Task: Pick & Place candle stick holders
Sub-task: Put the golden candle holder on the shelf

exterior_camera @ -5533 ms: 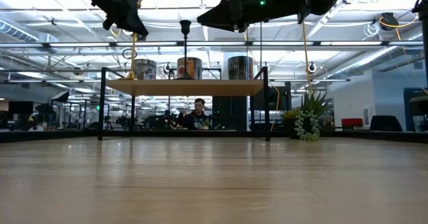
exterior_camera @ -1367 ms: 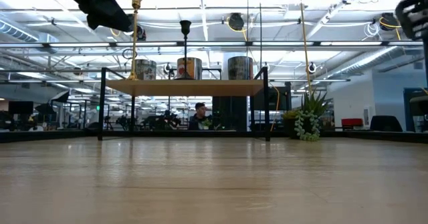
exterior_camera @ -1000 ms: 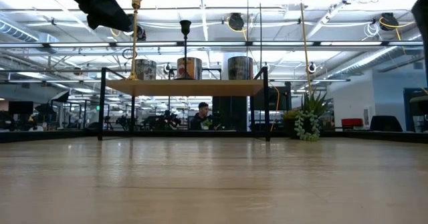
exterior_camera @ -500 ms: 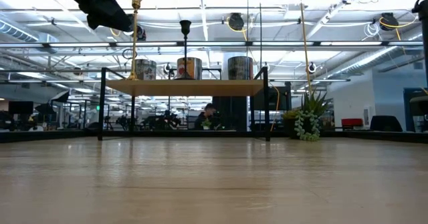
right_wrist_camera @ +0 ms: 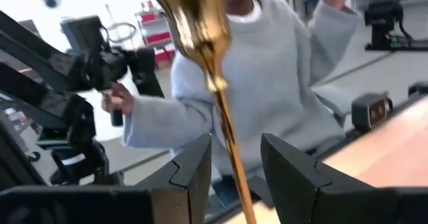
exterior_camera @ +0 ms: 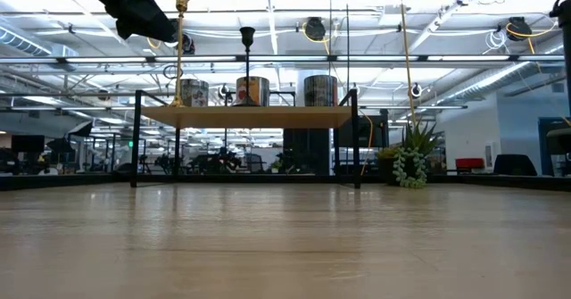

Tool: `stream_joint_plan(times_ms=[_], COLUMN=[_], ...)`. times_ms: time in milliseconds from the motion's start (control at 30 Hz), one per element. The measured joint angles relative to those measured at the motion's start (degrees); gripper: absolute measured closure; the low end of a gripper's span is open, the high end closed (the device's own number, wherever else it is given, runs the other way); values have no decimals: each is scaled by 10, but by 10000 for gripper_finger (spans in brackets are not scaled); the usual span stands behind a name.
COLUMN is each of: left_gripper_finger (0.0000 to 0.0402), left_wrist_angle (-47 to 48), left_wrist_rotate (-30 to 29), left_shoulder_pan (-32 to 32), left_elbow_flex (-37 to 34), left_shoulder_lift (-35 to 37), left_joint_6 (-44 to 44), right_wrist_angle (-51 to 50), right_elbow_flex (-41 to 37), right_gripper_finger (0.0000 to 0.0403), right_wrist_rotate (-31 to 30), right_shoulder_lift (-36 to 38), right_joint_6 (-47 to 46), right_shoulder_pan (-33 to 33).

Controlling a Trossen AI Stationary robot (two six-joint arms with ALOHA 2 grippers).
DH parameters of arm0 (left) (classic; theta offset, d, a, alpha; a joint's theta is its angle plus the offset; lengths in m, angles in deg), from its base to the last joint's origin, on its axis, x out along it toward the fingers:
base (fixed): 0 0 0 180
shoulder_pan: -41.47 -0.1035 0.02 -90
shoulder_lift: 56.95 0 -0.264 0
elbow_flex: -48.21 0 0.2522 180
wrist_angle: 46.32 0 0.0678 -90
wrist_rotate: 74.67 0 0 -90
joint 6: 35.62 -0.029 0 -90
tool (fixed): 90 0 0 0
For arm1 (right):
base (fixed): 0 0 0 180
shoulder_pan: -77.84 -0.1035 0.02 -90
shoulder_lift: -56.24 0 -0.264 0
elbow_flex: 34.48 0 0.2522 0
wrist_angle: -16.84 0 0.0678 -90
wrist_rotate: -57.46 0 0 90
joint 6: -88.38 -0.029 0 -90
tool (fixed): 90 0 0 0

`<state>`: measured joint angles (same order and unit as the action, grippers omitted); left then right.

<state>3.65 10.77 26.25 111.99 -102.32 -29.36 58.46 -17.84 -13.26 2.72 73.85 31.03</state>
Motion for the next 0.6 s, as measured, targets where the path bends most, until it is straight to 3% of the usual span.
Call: stream_joint_plan(times_ms=[333,600], left_gripper_finger=[252,252], left_wrist_angle=[0,0], left_wrist_rotate=[0,0], left_shoulder_pan=[0,0], left_elbow_flex=[0,0], left_shoulder_lift=[0,0], left_joint_6=[0,0], right_wrist_angle=[12,113], right_elbow_flex=[46,50], right_gripper_finger=[277,277], right_wrist_rotate=[-13,-14], right_shoulder_lift=[-86,-125], right_joint_6=[-11,1], right_shoulder_pan=[-6,-6])
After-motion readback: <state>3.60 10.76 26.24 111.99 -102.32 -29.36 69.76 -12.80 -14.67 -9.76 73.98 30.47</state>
